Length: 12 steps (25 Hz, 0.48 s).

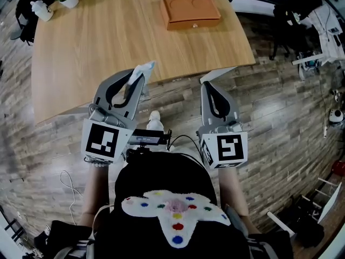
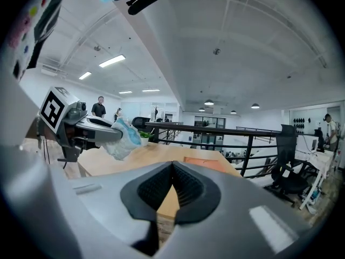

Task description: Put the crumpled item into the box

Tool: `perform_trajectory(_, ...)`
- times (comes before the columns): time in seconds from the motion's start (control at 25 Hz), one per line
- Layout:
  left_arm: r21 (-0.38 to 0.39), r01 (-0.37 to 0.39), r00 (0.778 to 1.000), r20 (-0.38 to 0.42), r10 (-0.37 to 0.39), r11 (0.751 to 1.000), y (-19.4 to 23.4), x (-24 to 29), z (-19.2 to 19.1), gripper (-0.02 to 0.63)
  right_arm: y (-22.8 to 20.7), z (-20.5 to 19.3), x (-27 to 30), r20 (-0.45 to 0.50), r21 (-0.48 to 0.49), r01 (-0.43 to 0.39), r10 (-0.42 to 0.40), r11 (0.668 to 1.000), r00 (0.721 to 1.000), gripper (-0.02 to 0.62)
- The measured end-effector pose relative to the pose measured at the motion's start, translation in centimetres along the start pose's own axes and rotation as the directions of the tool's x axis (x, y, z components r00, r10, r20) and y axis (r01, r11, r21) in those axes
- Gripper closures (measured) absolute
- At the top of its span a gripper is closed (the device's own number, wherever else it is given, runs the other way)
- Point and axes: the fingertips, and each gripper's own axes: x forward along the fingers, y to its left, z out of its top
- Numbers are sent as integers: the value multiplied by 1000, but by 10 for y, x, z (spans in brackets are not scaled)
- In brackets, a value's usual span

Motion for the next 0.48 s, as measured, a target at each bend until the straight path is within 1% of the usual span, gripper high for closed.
perform_trajectory(0.2, 2, 24, 1000, 7, -24, 1000, 30, 22, 3, 555, -4, 8, 33, -9, -3, 20, -20, 1000, 1000, 588)
perform_trajectory(0.4, -13, 54, 999, 5, -54, 998, 83, 51, -8, 555, -1, 14, 91, -36, 3, 49, -49, 999, 998, 588)
perform_trajectory(0.48, -11, 61, 998, 6, -61, 998, 87, 58, -9, 555, -5, 13, 97, -39, 3, 55, -55, 998, 998, 588)
